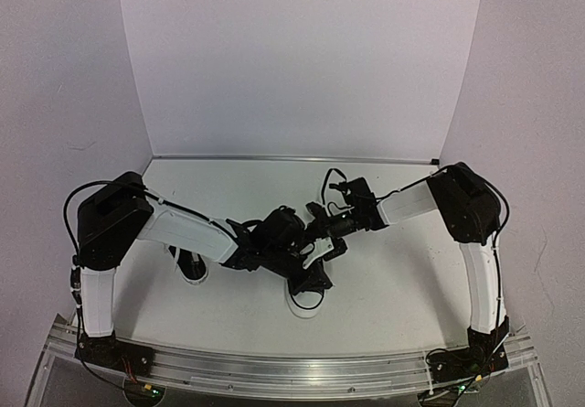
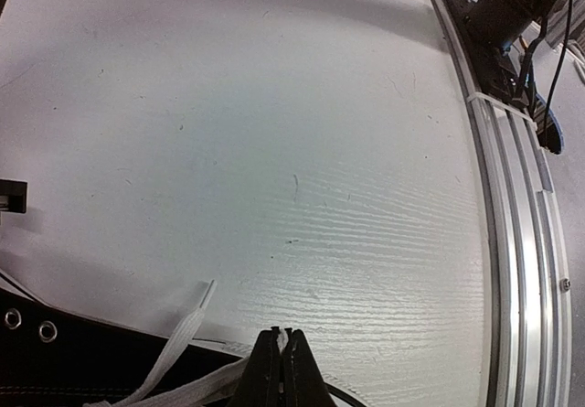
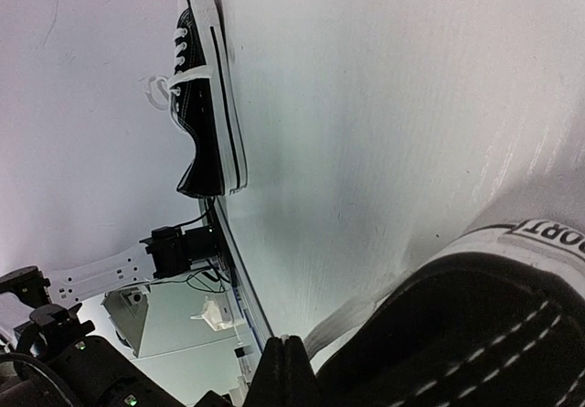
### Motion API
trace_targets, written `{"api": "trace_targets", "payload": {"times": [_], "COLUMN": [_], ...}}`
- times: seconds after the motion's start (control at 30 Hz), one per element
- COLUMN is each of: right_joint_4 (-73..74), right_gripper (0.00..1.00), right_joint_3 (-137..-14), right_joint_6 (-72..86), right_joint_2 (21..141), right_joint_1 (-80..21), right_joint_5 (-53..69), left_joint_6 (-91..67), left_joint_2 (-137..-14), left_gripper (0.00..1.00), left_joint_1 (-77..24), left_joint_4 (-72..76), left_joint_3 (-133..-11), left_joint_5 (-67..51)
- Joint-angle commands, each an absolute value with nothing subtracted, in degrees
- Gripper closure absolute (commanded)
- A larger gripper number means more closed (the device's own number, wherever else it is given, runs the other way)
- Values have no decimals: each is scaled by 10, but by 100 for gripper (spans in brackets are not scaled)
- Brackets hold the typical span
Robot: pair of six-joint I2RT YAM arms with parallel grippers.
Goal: Tie the shoes
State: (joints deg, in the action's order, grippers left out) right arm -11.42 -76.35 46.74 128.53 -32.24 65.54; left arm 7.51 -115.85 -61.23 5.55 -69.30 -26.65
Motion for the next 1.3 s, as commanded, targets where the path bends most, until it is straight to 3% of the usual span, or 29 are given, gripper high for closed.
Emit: {"api": "trace_targets", "payload": {"times": [0.0,0.13,0.4,0.63,0.93,1.27], "right_joint_4": [-124,-114,-23,38,82,120], "right_gripper": [100,100,100,94,87,49], "right_joint_3": [-799,-805,-801,-818,-857,-844], "right_joint_6": [462,458,379,343,320,299], "right_joint_2": [1297,1292,1261,1247,1261,1187], "right_joint_1": [-331,-344,-353,-362,-389,-381], "right_joint_5": [651,659,653,642,641,623], "left_joint_6": [81,70,36,-25,-135,-193], "left_joint_2": [-1166,-1150,-1094,-983,-900,-936], "left_gripper": [100,95,72,51,43,40], "left_joint_1": [-629,-629,-606,-566,-488,-450], "left_joint_4": [70,89,57,72,137,134], "left_joint_3": [-714,-702,-694,-628,-526,-516], "left_joint_5": [-294,-280,-268,-276,-240,-193]}}
